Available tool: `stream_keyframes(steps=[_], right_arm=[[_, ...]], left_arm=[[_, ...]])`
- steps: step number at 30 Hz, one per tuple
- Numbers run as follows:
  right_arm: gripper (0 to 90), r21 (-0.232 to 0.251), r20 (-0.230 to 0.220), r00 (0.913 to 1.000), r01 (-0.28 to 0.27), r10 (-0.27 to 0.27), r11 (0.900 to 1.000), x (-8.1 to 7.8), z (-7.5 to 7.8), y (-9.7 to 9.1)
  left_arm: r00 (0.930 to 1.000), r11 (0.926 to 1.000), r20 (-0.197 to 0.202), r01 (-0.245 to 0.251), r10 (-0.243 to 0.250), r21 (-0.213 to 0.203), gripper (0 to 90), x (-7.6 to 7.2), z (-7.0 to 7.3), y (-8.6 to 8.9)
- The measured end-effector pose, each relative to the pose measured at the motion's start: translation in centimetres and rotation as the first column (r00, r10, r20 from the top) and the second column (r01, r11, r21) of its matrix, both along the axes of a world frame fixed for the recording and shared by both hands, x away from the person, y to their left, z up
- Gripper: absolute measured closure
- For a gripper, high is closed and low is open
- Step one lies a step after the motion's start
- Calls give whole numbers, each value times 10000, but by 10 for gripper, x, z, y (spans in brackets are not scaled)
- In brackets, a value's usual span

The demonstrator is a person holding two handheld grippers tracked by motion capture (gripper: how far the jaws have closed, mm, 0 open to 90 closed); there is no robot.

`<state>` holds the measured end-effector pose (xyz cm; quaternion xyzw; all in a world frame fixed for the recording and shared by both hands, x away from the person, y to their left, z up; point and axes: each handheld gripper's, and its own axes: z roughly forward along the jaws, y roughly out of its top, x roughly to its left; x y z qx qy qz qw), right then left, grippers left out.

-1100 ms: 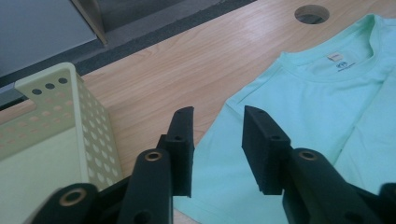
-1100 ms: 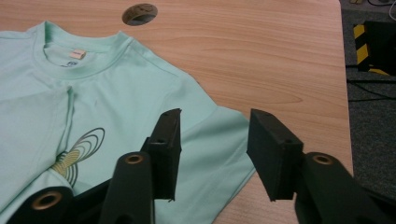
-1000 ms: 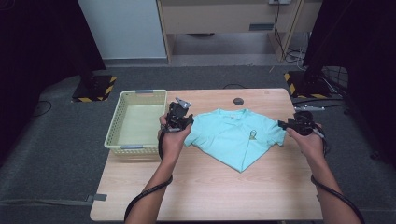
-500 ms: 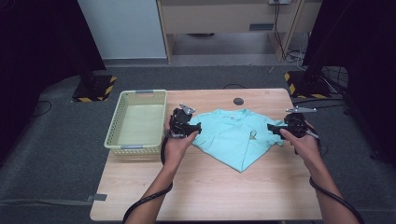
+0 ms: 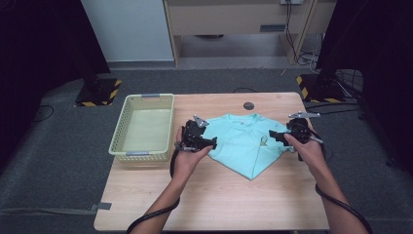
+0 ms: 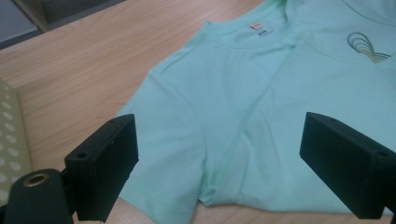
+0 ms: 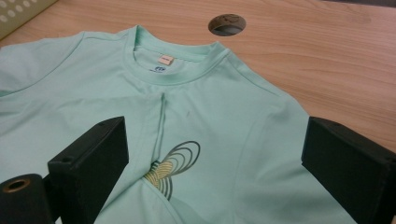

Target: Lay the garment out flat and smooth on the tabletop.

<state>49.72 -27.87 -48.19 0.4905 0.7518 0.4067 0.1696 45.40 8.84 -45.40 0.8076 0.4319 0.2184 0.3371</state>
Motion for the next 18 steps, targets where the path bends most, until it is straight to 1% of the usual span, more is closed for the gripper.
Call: stream_keyframes(steps=[4,9,16,18], right_arm=[[75,-18,-57,9999,-140,140,9999,3,-2,9],[76,-104,-166,9995,-278,277,9996,6,-5,21],[76,-227,-202,9987,-474,469,9986,8,-8,33],[76,-187,-243,9986,-468,463,9987,9,-9,35]], left_arm=[[9992,9993,-146,373,-373,-7,109,-9,-3,-5],[9972,9974,-194,721,-720,15,109,-17,-8,-11],[9943,9946,-230,1042,-1041,36,109,-27,-12,-17],[9934,9937,-248,1119,-1118,35,108,-29,-13,-18]])
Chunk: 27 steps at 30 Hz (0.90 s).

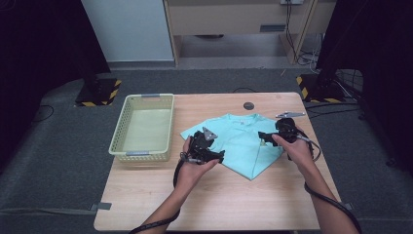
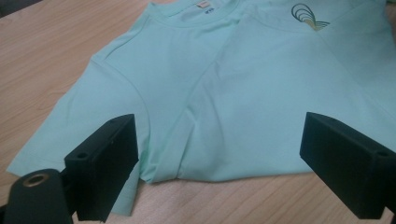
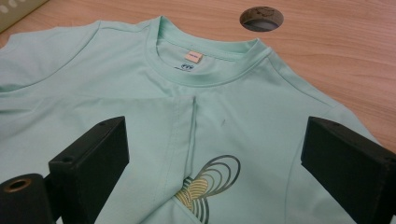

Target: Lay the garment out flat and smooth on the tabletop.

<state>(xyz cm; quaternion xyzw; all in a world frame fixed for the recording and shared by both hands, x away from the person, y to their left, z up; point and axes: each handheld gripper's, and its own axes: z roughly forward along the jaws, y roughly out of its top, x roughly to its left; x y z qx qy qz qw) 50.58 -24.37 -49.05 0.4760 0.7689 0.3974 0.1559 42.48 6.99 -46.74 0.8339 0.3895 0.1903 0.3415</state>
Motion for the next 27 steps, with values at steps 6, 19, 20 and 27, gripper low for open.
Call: stream_keyframes(steps=[6,19,20,27], right_arm=[[78,-5,-2,10000,-59,59,10000,1,0,4],[59,-92,-216,9998,-22,20,10000,7,-7,17],[57,-13,-205,9997,96,-96,10000,7,-8,18],[83,22,-297,9993,220,-219,9998,12,-13,22]], left_arm=[[9998,9998,-18,201,-201,-12,108,-8,-4,-2],[9998,9996,-197,45,-51,-264,111,-24,-21,16],[9998,9996,-220,12,-18,-286,111,-26,-23,18],[9994,9987,-339,-64,47,-505,111,-40,-33,31]])
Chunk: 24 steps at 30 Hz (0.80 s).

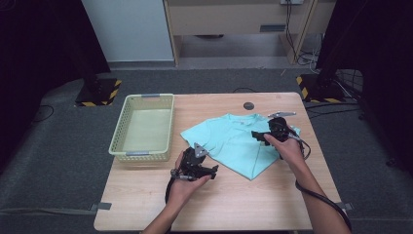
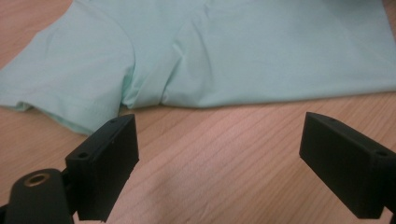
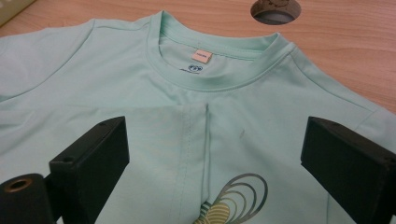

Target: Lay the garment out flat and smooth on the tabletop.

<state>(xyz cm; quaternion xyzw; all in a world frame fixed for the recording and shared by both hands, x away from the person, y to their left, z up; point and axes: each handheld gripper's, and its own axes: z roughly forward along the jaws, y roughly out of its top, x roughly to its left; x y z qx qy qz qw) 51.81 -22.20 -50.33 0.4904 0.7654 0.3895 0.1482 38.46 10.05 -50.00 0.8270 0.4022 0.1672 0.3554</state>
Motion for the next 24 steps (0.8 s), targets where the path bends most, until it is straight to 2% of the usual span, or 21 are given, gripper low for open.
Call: stream_keyframes(steps=[5,9,13,15,17,21,24], right_arm=[[127,-239,-120,9994,-342,340,9991,3,-3,4],[170,-146,-43,9987,-500,500,9986,4,-5,7],[313,-101,-102,9954,-955,954,9954,5,-8,9],[418,-175,-104,9936,-1125,1123,9935,5,-10,10],[519,-289,15,9936,-1132,1132,9932,6,-11,10],[596,-423,96,9916,-1287,1292,9908,7,-12,13],[623,-437,181,9918,-1256,1264,9911,10,-11,15]], left_arm=[[9997,9997,-41,-249,248,-82,116,-11,-6,12],[9996,9996,-59,-277,277,-53,116,-19,-8,21],[9994,9993,49,-354,355,-111,118,-28,-10,31],[9986,9987,176,-503,503,-45,123,-31,-12,36],[9973,9973,212,-695,700,-245,132,-31,-16,42],[9958,9942,143,-899,909,-583,135,-32,-19,51],[9954,9933,111,-946,956,-656,137,-35,-19,55]])
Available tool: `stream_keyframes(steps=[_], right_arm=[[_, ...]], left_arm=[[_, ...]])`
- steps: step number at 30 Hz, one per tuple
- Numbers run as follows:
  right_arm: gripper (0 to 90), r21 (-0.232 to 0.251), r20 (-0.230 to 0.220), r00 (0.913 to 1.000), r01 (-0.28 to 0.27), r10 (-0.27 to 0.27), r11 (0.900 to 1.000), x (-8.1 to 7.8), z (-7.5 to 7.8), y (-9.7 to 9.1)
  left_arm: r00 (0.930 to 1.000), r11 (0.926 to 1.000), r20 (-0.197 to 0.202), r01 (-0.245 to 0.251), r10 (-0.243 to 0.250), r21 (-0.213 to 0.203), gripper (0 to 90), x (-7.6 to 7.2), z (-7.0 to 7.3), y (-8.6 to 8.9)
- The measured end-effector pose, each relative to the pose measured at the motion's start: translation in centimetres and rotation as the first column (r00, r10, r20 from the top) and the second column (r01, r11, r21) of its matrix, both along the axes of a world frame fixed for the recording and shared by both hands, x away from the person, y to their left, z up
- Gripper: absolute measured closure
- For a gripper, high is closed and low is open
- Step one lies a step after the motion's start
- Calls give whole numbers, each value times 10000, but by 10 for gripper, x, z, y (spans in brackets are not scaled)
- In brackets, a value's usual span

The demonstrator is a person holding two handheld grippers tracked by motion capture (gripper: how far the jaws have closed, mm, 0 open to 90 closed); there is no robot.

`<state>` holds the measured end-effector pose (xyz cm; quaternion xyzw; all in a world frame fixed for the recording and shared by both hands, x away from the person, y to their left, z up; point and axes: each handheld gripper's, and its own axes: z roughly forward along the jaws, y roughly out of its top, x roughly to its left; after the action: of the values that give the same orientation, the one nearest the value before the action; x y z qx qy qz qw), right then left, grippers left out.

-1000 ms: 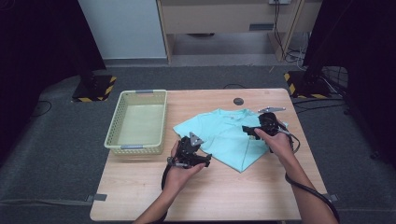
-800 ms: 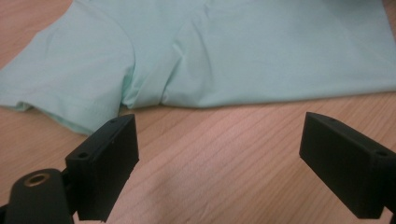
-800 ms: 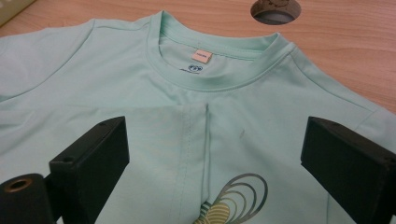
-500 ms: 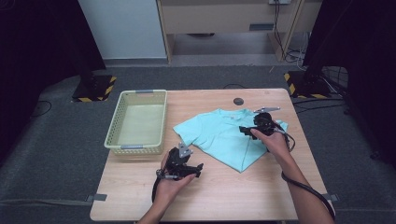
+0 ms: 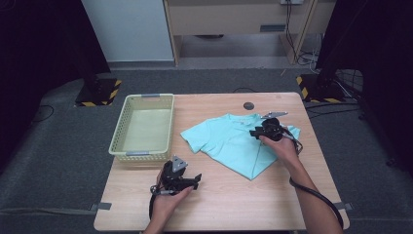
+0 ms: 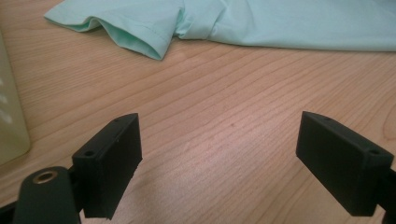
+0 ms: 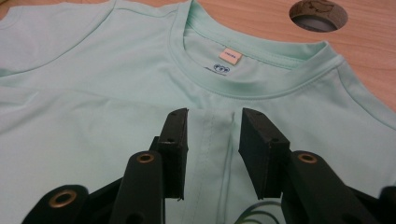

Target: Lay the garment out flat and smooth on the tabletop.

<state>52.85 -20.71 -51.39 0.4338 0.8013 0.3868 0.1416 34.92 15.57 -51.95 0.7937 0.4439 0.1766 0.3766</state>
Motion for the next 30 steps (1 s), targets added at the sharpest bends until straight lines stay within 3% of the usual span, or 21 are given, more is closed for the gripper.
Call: stream_keyframes(steps=[14,22,30], right_arm=[[517,-81,-132,9996,235,-236,9997,14,-15,14],[872,-85,189,9994,-304,305,9995,7,-11,12],[894,-40,536,9951,-829,830,9965,-17,6,15]], left_arm=[[9998,9998,62,-215,215,4,145,-8,-1,11],[9987,9994,385,-342,341,35,158,-11,-1,12],[9987,9993,422,-304,295,224,159,-11,-4,12]])
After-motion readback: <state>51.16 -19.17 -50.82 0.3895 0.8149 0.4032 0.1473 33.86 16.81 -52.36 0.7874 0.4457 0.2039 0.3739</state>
